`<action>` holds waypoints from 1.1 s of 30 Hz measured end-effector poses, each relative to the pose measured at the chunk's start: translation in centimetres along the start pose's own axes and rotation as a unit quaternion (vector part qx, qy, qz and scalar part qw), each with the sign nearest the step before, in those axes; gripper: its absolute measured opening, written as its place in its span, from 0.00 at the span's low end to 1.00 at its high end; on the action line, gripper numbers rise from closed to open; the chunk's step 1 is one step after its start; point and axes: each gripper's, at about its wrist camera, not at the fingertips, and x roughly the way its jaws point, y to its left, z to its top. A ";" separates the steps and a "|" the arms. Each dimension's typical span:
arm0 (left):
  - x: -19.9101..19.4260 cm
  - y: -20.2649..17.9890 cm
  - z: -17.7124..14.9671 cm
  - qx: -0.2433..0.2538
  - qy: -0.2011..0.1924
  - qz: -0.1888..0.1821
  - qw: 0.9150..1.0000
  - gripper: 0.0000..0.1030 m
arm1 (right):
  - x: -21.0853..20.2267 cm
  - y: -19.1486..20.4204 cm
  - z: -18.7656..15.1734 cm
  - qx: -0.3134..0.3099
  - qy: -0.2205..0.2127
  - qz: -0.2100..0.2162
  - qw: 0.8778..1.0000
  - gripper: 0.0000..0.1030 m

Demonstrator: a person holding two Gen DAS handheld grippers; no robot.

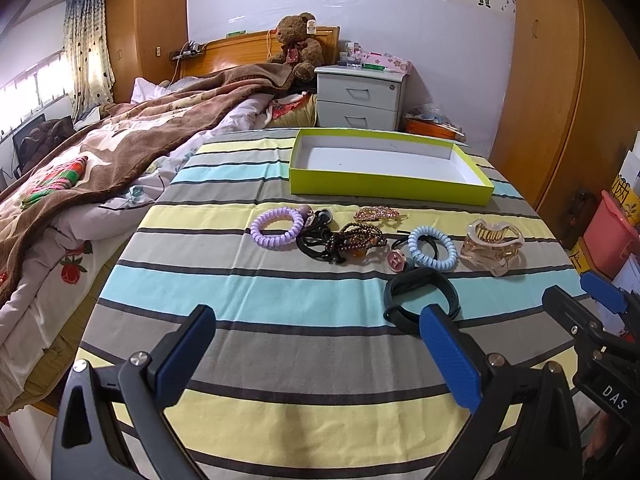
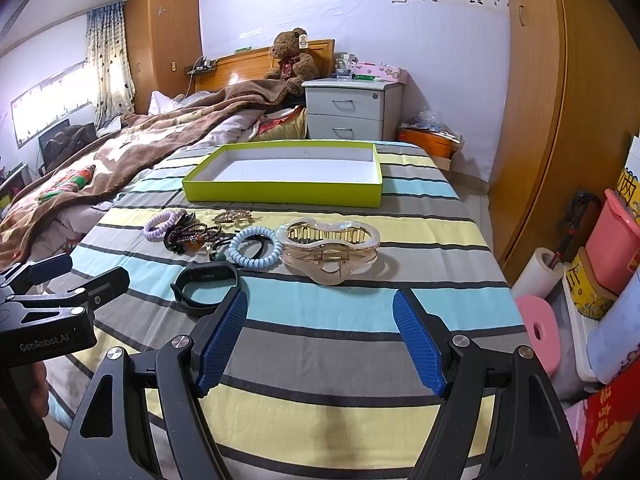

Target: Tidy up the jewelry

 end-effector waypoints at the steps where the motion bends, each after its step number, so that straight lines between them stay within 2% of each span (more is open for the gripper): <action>1: 0.0 0.0 0.0 0.000 -0.001 0.001 1.000 1.00 | 0.0 0.0 0.0 -0.001 0.000 -0.001 1.000 0.73; 33: 0.0 0.7 -0.1 -0.012 0.007 -0.005 1.000 1.00 | -0.1 -0.2 0.0 0.003 0.001 -0.003 1.000 0.73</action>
